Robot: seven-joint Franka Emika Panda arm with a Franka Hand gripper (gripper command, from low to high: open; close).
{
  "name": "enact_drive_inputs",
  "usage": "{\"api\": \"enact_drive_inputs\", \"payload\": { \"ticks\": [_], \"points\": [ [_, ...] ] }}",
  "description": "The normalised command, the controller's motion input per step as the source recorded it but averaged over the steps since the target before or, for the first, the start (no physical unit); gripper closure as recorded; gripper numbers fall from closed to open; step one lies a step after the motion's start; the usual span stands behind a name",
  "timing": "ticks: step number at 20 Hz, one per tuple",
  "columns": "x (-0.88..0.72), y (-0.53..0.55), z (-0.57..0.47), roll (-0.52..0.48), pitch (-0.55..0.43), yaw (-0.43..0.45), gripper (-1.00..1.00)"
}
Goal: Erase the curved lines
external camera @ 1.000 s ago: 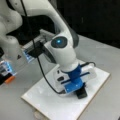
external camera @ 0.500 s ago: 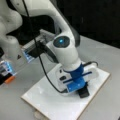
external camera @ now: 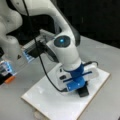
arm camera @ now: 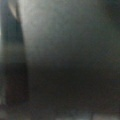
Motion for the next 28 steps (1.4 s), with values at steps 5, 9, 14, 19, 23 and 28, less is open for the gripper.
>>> {"api": "enact_drive_inputs", "payload": {
  "ticks": [5, 9, 14, 19, 23, 28],
  "points": [
    [-0.19, -0.09, 0.3, -0.093, 0.245, -0.008, 1.0],
    [-0.19, -0.18, 0.24, -0.148, 0.152, 0.066, 1.0],
    [-0.19, -0.15, 0.11, -0.16, 0.072, 0.121, 1.0],
    [-0.22, -0.21, 0.06, -0.199, 0.005, 0.336, 1.0],
    [-0.35, -0.43, 0.08, -0.102, -0.021, 0.438, 1.0],
    [-0.35, -0.46, 0.0, -0.014, -0.11, 0.445, 1.0]
  ]
}}
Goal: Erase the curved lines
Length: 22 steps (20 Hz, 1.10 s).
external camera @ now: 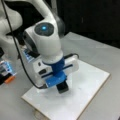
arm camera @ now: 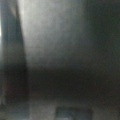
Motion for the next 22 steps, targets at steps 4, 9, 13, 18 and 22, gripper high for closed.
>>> {"api": "enact_drive_inputs", "payload": {
  "ticks": [4, 9, 13, 18, 22],
  "points": [
    [-0.23, -0.28, -0.09, -0.022, -0.118, 0.354, 1.0],
    [-0.15, -0.25, -0.1, -0.049, -0.101, 0.273, 1.0],
    [-0.11, -0.33, -0.12, -0.077, -0.088, 0.298, 1.0],
    [-0.03, -0.38, -0.1, -0.055, -0.078, 0.287, 1.0],
    [0.12, -0.38, -0.11, -0.011, -0.064, 0.236, 1.0]
  ]
}}
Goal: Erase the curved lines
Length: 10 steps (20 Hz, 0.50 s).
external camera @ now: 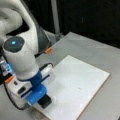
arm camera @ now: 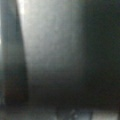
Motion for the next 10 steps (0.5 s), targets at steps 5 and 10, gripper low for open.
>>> {"api": "enact_drive_inputs", "payload": {
  "ticks": [5, 10],
  "points": [
    [0.26, -0.35, -0.11, 0.051, -0.035, 0.155, 1.0],
    [0.29, -0.3, 0.0, 0.123, 0.013, 0.085, 1.0]
  ]
}}
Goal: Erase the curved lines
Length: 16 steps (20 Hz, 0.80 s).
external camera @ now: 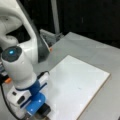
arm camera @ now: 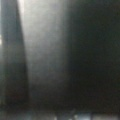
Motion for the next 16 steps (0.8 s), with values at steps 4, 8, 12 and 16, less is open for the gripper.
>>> {"api": "enact_drive_inputs", "payload": {
  "ticks": [4, 8, 12, 16],
  "points": [
    [0.3, -0.3, 0.02, 0.154, 0.033, 0.079, 1.0],
    [0.27, -0.29, 0.0, 0.19, 0.036, 0.075, 1.0],
    [0.2, -0.22, -0.03, 0.202, 0.019, 0.019, 1.0],
    [0.1, -0.17, -0.02, 0.208, 0.028, -0.011, 1.0]
  ]
}}
